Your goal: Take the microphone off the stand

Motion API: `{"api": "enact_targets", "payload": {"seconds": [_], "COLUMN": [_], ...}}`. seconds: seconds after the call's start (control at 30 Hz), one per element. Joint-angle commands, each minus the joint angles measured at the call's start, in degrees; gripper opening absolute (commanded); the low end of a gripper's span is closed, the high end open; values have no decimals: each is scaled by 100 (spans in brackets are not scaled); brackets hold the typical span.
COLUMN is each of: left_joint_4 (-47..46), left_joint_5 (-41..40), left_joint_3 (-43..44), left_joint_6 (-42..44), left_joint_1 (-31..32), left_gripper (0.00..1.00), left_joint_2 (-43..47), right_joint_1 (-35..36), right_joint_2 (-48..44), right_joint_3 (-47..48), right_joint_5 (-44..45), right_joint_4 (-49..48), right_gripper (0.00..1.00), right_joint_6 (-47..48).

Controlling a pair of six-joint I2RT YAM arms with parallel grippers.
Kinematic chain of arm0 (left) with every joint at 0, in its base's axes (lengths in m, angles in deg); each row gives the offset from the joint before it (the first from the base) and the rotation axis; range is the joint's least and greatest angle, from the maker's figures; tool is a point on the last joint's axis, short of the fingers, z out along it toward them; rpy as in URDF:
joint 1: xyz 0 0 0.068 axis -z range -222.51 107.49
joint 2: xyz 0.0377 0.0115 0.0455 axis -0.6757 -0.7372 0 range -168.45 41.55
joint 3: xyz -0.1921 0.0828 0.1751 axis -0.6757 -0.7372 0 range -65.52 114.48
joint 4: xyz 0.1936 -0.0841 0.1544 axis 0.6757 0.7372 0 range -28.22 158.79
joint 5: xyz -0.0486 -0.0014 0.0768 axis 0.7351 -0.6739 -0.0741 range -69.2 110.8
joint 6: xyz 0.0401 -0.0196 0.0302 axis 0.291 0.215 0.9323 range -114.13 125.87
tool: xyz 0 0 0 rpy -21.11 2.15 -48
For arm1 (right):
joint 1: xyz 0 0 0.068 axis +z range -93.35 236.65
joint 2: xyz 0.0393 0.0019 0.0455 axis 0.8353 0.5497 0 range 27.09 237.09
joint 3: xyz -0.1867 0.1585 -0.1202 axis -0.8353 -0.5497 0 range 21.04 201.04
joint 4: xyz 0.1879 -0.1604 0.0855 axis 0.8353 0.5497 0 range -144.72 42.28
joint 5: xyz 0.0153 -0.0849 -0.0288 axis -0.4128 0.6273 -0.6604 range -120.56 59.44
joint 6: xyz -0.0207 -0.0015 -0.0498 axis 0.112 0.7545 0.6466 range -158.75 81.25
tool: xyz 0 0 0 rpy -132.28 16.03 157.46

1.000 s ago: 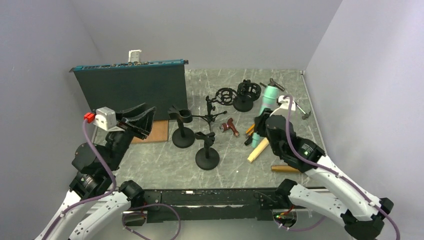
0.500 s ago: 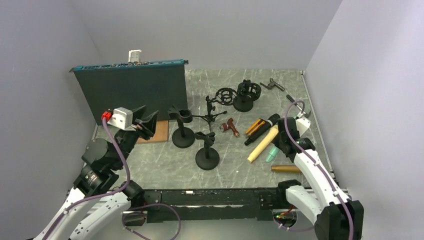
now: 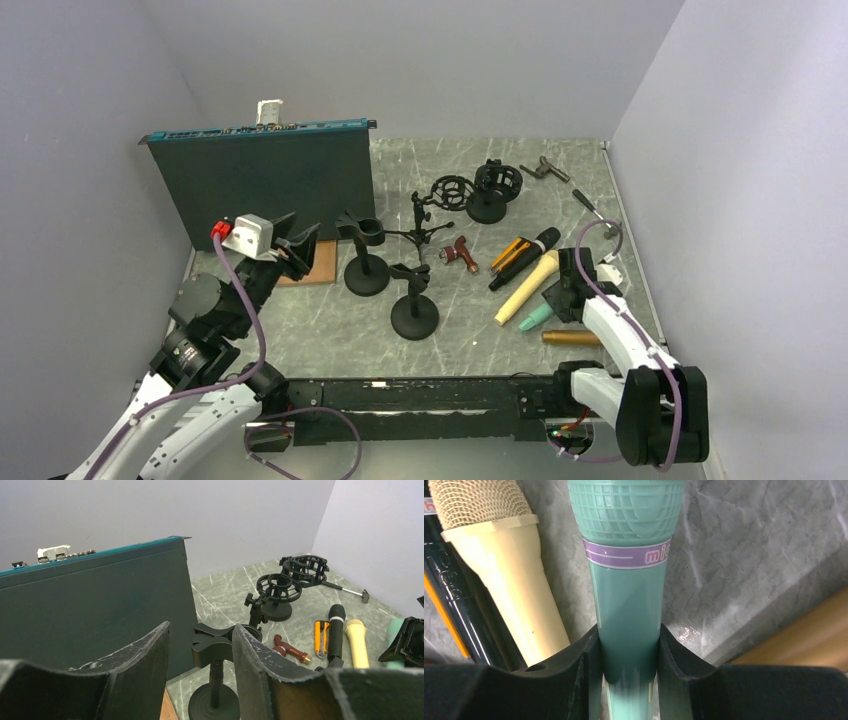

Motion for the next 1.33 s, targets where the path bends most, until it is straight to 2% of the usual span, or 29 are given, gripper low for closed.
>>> {"api": "enact_targets", "payload": {"seconds": [0.0,0.07,0.17,0.27,0.43,0.63,0.77,0.83,0.93,1.13,1.17,1.23,1.3], "left_joint_4": [41,40,44,32,-69,-106,68,201,327,-386,-401,-258,-26], "left_joint_5": [94,97,130,155,187,202,500,531,705,1072,1129,1173,1213], "left_joint_3": [66,58,51,27,-59,-97,53,189,534,701,771,963,1226], "left_joint_6": [72,71,56,30,-12,-209,-714,-1030,-1456,-2353,-2423,-2526,-2622], "left_joint_1": [-34,-62,-107,-149,-313,-417,-416,-416,-417,-419,-417,-425,-417], "left_gripper": [52,52,51,51,50,54,55,57,59,60,60,59,59], "left_joint_2": [-84,-62,-53,-80,-207,-151,390,735,1156,1523,1477,1354,1185], "right_joint_1": [-46,-45,-45,-42,-42,-45,-34,-35,-35,-42,-45,-5,-38], "right_joint_2": [137,111,-85,-353,-833,-1550,-1967,-2092,-2273,-2632,-2671,-2518,-2443], "right_joint_3": [123,68,-1,-48,315,1088,1596,2134,3178,4894,4938,4929,4871], "right_joint_5": [116,113,152,195,105,-703,-1889,-2066,-1705,-1439,-1527,-2400,-2913], "right_joint_4": [-105,-143,-206,-223,200,635,581,844,1447,1717,1702,1544,1443], "right_gripper": [20,29,63,86,99,100,100,100,100,100,100,100,100], "right_joint_6": [-560,-627,-509,-303,316,1942,2488,2629,2695,2758,2750,2623,2477]}}
